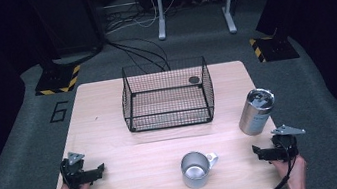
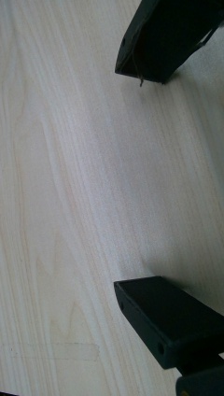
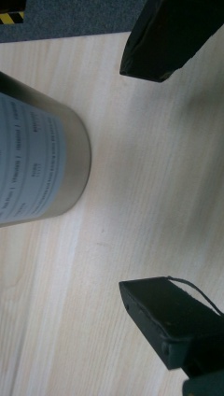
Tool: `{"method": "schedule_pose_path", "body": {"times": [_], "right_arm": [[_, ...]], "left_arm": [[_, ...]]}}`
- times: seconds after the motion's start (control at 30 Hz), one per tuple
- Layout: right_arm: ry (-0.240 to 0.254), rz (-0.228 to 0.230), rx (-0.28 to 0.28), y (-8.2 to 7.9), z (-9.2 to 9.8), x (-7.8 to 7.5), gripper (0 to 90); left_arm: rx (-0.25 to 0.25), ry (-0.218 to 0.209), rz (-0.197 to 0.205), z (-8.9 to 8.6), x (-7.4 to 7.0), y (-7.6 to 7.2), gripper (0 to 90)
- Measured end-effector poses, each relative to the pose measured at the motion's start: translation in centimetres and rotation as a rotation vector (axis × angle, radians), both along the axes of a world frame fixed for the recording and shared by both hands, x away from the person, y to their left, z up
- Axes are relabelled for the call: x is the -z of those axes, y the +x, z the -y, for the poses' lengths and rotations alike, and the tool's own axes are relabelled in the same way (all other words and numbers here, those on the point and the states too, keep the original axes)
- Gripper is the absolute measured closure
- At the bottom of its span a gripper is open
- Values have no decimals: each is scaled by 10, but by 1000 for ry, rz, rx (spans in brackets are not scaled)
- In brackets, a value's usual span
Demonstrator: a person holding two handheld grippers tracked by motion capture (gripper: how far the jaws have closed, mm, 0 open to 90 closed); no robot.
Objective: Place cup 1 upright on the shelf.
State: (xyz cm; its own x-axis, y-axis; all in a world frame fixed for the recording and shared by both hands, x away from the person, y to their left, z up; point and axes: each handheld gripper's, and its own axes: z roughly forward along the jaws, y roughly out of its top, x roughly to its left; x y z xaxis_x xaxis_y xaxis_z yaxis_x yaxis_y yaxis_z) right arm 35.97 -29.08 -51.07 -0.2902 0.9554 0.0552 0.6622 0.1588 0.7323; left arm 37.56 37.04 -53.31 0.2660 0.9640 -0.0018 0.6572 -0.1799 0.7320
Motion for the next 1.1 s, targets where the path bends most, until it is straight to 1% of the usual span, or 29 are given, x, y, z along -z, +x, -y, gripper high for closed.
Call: {"method": "schedule_pose_path", "body": {"times": [0.03,0.07,0.1,0.13,0.17,0.27,0.3,0.37,0.47,0.5,0.53,0.57,0.67,0.7,0.77,0.8,0.87,0.93,0.97,1.1], "right_arm": [[-2,5,-2,0,0,-2,0],[-2,2,-3,-1,-1,-5,0],[5,2,-1,-1,-1,-7,0],[7,11,-7,0,-1,-9,0],[11,7,-3,-1,-1,-11,0],[4,18,-5,0,-1,-16,0],[6,14,-6,-1,-2,-17,0],[13,21,-5,-1,-2,-20,0],[4,24,-14,-1,-2,-24,0],[-7,26,-21,-1,-2,-25,0],[-3,28,-13,-2,-2,-29,0],[-3,28,-13,-2,-2,-29,0],[-1,42,-14,-2,-2,-35,0],[-9,46,-20,-1,-2,-37,0],[-9,50,-22,-1,-2,-41,0],[-12,60,-22,0,-3,-45,0],[-8,58,-21,0,-3,-47,0],[-10,72,-28,2,-3,-53,0],[-10,72,-28,2,-3,-53,0],[-14,84,-15,4,-3,-61,0]], "left_arm": [[1,3,-5,0,0,0,3],[-3,4,4,0,0,0,3],[-3,5,3,0,0,0,3],[-1,2,-4,0,0,0,3],[1,6,-4,0,-1,0,3],[-1,3,0,0,0,0,3],[-2,2,0,0,0,0,3],[-5,0,2,0,0,0,3],[-4,3,4,0,0,0,3],[-4,3,4,0,0,0,3],[-6,-2,3,1,0,0,3],[-6,-2,3,1,0,0,3],[-5,3,2,0,0,0,3],[-7,1,3,1,0,-1,3],[-4,5,1,0,0,-1,3],[-5,8,0,0,0,-1,3],[-3,5,-2,0,0,-1,3],[-3,7,-4,0,-1,-1,3],[-3,7,-4,0,-1,-1,3],[-2,7,-9,0,-1,-1,3]]}}
